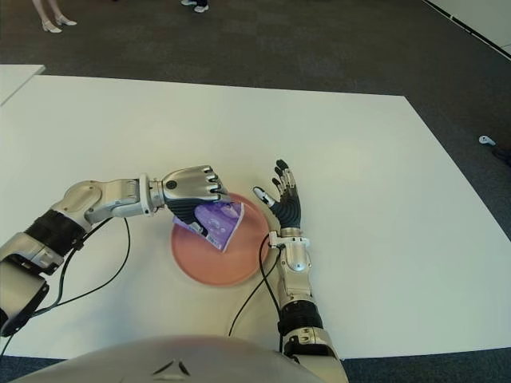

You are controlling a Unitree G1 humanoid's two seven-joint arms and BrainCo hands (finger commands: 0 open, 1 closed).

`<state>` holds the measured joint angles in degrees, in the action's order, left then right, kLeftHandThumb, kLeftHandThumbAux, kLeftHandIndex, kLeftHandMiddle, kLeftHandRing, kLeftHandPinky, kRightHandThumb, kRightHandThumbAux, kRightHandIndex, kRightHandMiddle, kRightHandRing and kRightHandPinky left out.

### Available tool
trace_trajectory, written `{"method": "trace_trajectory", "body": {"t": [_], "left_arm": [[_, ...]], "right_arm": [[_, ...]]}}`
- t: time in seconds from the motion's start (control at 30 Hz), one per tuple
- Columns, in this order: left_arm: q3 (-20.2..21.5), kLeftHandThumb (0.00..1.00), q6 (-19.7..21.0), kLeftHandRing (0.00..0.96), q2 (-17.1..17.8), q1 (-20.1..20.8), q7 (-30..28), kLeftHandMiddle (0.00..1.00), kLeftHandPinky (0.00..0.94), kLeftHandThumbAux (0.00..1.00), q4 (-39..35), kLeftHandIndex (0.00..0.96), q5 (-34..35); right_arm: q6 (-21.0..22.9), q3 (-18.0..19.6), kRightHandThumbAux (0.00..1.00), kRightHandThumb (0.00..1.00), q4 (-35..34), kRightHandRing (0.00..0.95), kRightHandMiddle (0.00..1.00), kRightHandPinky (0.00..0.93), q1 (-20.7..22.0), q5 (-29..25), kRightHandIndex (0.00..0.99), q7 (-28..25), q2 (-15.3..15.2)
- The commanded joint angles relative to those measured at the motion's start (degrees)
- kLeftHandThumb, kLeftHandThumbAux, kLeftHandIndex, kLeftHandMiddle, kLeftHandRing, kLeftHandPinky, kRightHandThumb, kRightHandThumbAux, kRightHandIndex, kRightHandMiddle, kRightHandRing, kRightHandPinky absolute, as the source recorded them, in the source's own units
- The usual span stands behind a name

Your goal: Put the tissue paper into the plate.

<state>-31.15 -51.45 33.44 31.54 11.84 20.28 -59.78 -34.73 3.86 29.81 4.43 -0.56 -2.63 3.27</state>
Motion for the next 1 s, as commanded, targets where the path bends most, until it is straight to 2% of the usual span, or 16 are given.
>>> {"method": "trace_trajectory", "body": {"t": [0.03,0.13,0.27,0.37,0.43,0.47,0.53,0.63,0.67,0.7,0.73,0.83,1.0], "left_arm": [[-1.66,0.744,0.32,0.824,0.47,-0.75,0.34,0.818,0.781,0.700,0.24,0.442,-1.91],[-1.89,0.743,0.49,0.818,0.65,-0.82,0.74,0.813,0.776,0.700,0.07,0.442,-2.01],[-1.67,0.743,0.08,0.821,0.41,-1.64,-2.45,0.816,0.809,0.700,0.34,0.442,2.17],[-1.50,0.743,-0.25,0.822,0.35,-2.15,-9.37,0.818,0.811,0.700,0.46,0.442,10.22],[-1.07,0.742,-0.20,0.821,-0.05,-2.79,-10.94,0.817,0.801,0.700,0.23,0.442,13.08],[-0.56,0.740,-0.56,0.807,-0.54,-3.37,-9.07,0.806,0.780,0.700,0.15,0.442,12.76],[0.08,0.727,-0.99,0.710,-1.11,-4.05,-7.09,0.733,0.659,0.702,0.00,0.437,12.44],[0.18,0.721,-1.54,0.664,-1.14,-3.91,-6.49,0.699,0.602,0.704,0.06,0.435,11.33],[-0.39,0.629,-1.91,0.564,-0.69,-3.25,-7.07,0.599,0.519,0.683,0.00,0.391,10.04],[-0.79,0.465,-2.18,0.361,-0.37,-2.77,-7.52,0.386,0.332,0.622,-0.04,0.255,9.11],[-1.36,0.359,-2.49,0.231,0.05,-2.15,-8.27,0.249,0.212,0.582,-0.11,0.167,7.99],[-1.96,0.170,-2.80,0.075,0.53,-1.42,-8.76,0.081,0.069,0.475,-0.31,0.054,6.04],[-1.91,0.060,-1.91,0.012,1.19,-1.41,-5.11,0.013,0.011,0.400,-2.23,0.009,1.12]], "right_arm": [[-0.44,0.56,0.683,0.117,5.29,0.005,0.023,0.018,-4.48,-1.81,0.005,-0.17,1.22],[-0.53,0.61,0.682,0.118,5.34,0.005,0.023,0.012,-4.48,-1.81,0.005,-0.22,1.22],[-0.96,0.66,0.689,0.123,5.69,0.003,0.021,0.007,-4.42,-1.68,0.004,-0.27,1.10],[-1.10,0.71,0.697,0.129,5.82,0.001,0.019,0.007,-4.36,-1.78,0.004,-0.43,1.11],[-1.18,0.76,0.700,0.131,5.96,0.000,0.018,0.007,-4.23,-1.79,0.004,-0.50,1.07],[-1.29,0.75,0.702,0.131,6.06,0.000,0.018,0.007,-4.17,-1.73,0.004,-0.52,1.02],[-1.43,0.76,0.709,0.133,6.17,0.000,0.016,0.007,-4.09,-1.67,0.005,-0.56,0.96],[-1.54,0.76,0.713,0.134,6.23,0.000,0.015,0.007,-4.04,-1.57,0.005,-0.56,0.91],[-1.60,0.72,0.714,0.134,6.23,0.000,0.014,0.007,-4.04,-1.46,0.006,-0.52,0.89],[-1.64,0.69,0.715,0.133,6.25,0.000,0.012,0.008,-4.03,-1.39,0.008,-0.49,0.87],[-1.69,0.65,0.716,0.133,6.25,0.000,0.011,0.008,-4.03,-1.29,0.009,-0.47,0.83],[-1.79,0.58,0.720,0.130,6.29,0.000,0.010,0.007,-4.04,-1.15,0.011,-0.45,0.75],[-2.09,0.48,0.723,0.127,6.64,0.000,0.006,0.001,-4.31,-1.00,0.009,-0.82,0.28]]}}
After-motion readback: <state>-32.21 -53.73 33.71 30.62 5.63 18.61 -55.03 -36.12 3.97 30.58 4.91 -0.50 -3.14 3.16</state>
